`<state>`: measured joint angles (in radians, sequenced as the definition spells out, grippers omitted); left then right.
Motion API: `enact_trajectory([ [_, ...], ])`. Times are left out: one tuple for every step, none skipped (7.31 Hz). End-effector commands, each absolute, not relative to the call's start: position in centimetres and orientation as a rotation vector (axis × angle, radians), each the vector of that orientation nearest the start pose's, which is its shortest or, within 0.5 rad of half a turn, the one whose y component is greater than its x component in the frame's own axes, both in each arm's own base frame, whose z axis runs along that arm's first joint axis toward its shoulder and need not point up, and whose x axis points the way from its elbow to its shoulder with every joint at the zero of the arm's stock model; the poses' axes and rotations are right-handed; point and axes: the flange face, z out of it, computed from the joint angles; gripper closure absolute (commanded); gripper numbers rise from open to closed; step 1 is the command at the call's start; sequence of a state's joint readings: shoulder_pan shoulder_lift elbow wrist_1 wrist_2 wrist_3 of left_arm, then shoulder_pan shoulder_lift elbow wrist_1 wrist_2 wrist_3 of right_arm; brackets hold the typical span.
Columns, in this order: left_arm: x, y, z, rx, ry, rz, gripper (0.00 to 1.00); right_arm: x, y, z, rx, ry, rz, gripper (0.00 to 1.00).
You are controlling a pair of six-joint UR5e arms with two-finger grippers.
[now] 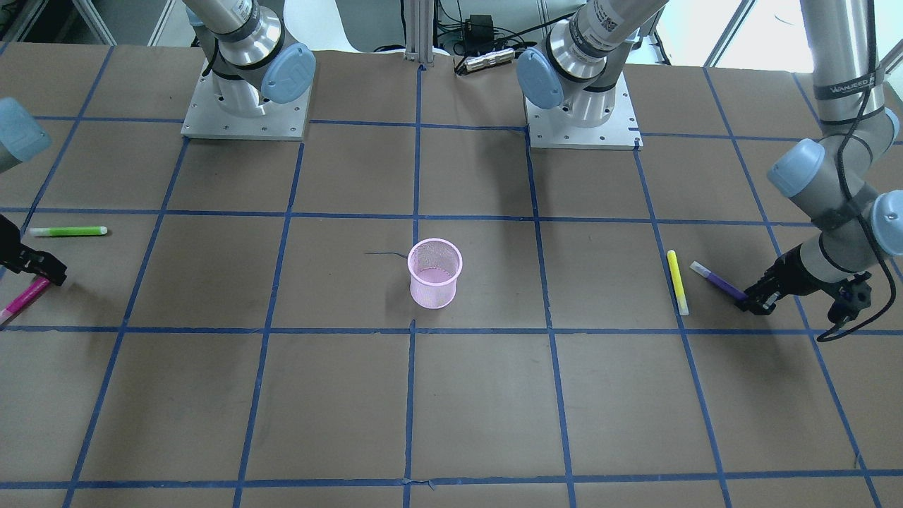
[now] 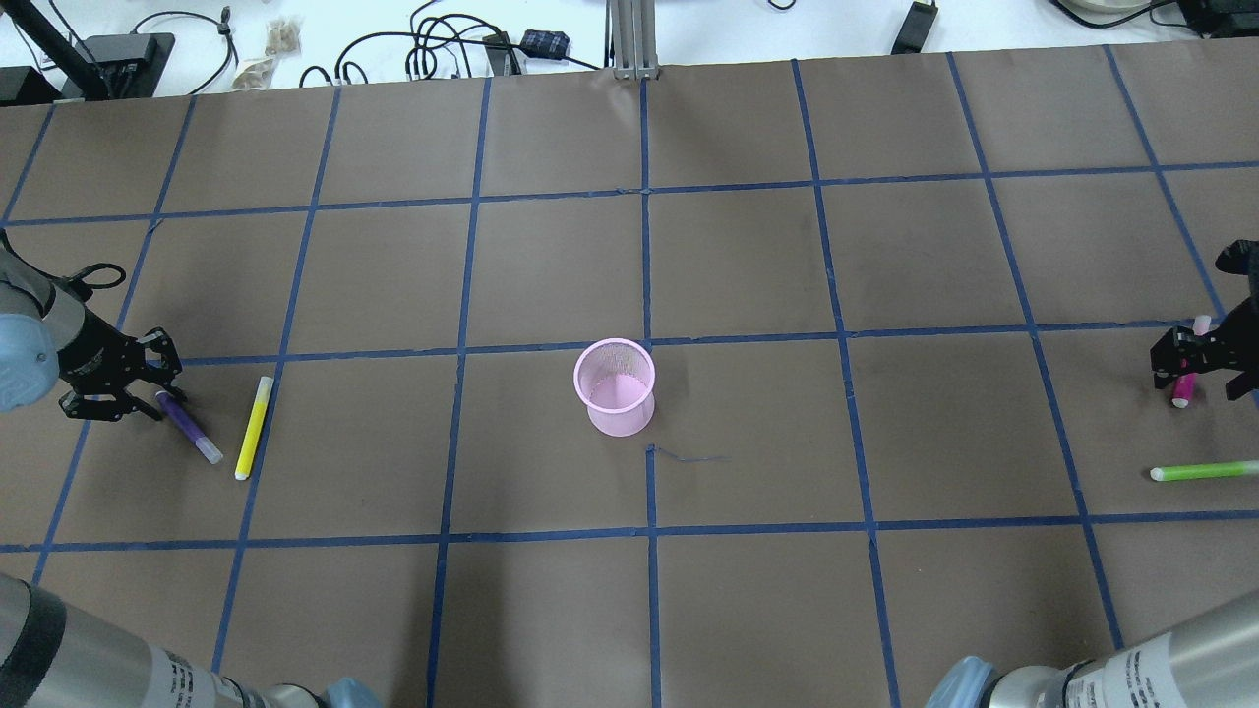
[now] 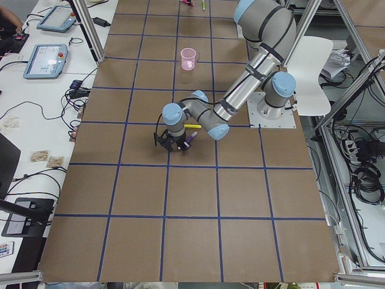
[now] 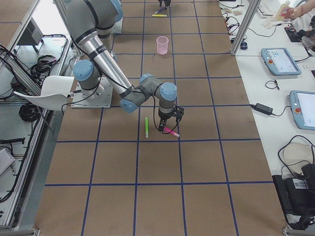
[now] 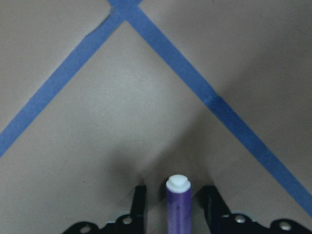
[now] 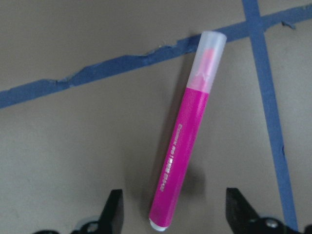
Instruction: Insert purple and pink pens into pink cup
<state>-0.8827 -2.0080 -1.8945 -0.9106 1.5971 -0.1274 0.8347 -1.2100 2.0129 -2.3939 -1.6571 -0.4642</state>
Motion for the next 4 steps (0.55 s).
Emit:
enact_trajectory([
  [24.8,-51.2,17.2,-1.273,2.911,0.135,1.0,-26.0,-47.2,17.7,0.437,3.194,0.064,0.62],
  [25.0,-51.5,18.2,-1.273,2.912,0.105,1.0,-26.0,-47.0,17.7,0.438,3.202,0.09,0.68],
  [25.1,-51.8,19.1,-1.267,2.91,0.077,1.0,-26.0,-46.9,17.6,0.434,3.198,0.102,0.8],
  [25.1,-52.1,20.5,-1.26,2.907,0.044,1.0,-26.0,-46.9,17.8,0.434,3.198,0.1,1.0],
])
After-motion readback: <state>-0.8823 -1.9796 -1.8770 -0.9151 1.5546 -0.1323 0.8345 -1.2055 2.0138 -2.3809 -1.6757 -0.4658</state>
